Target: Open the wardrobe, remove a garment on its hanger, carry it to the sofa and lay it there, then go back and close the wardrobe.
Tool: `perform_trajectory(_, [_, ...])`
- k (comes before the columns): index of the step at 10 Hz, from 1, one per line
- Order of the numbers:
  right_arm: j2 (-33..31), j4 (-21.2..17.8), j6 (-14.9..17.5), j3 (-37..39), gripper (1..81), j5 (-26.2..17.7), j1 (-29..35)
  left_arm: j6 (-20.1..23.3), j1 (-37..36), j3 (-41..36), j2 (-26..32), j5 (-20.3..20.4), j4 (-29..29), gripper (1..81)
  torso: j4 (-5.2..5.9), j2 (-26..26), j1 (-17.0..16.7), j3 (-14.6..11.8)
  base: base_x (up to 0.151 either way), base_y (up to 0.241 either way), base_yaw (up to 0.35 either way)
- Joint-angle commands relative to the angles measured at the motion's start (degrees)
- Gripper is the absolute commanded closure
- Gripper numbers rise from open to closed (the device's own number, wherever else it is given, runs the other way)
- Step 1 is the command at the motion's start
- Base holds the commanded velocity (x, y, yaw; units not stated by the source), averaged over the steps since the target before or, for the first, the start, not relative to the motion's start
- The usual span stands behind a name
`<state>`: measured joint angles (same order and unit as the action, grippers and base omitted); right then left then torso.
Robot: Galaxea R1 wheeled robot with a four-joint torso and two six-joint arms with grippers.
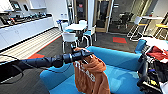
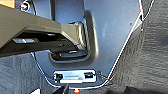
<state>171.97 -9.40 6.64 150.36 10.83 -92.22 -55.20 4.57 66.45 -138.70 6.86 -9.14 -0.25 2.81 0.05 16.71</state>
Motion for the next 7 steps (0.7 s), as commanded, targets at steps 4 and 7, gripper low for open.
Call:
perform_trajectory(4, [0.0, 0.0, 0.2, -0.3, 1.0, -4.1, 0.8, 0.5, -15.9, 5.3, -6.3, 4.2, 0.2, 81.1, 0.00, 0.0, 0.0, 5.7, 0.000, 0.000, 0.000])
perform_trajectory(7, [0.2, -0.1, 0.2, -0.2, 1.0, -4.1, 1.2, -1.8, -19.5, 9.4, -11.7, 3.1, 0.5, 81.1, 0.00, 0.0, 0.0, 4.8, 0.000, 0.000, 0.000])
